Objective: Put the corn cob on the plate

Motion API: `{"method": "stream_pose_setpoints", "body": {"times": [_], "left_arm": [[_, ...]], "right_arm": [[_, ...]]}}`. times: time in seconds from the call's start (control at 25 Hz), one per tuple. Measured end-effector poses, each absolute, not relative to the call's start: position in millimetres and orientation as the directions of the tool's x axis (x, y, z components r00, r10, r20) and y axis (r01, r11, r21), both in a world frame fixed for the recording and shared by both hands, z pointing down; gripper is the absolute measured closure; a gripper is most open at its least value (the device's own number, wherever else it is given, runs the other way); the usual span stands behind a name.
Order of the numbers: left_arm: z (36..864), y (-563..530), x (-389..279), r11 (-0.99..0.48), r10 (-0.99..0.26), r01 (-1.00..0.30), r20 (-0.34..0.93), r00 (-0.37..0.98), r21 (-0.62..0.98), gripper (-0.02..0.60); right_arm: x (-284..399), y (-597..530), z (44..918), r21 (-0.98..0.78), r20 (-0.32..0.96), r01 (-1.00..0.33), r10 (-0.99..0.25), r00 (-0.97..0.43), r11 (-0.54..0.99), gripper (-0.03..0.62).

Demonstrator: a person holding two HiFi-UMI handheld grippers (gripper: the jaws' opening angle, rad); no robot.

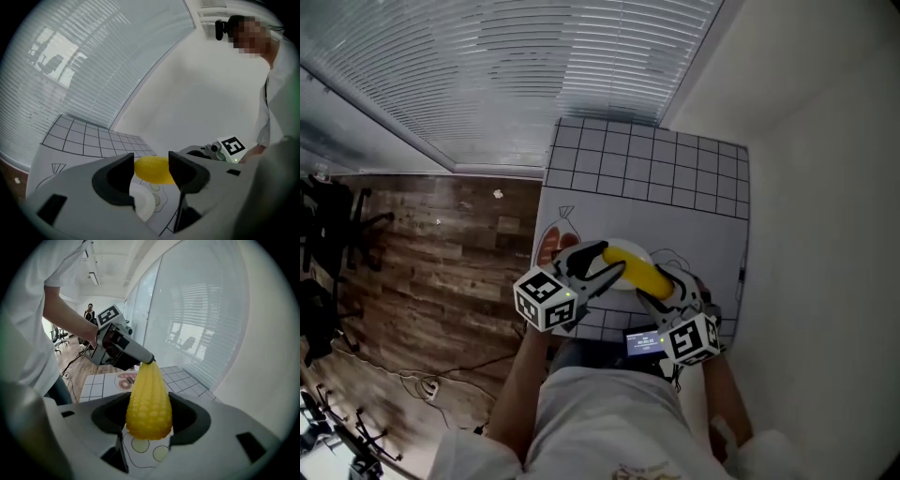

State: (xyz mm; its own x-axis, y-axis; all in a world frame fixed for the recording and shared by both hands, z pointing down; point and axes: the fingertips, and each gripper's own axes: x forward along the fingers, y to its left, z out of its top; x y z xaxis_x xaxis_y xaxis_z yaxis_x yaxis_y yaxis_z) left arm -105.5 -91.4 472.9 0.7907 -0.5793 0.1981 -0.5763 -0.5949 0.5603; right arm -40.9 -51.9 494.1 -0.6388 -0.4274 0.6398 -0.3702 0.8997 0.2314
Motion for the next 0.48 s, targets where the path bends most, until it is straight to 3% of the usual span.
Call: {"method": "stream_pose_setpoints", "body": {"times": [0.48], "left_arm": [[537,-83,-112,-0.474,-0.618,-0.648,0.299,0.727,0.596,0.356]], "right_arm": [[-42,-51,556,0.15,0.708,-0.219,-0.259,-0.657,0.964,0.341]]}}
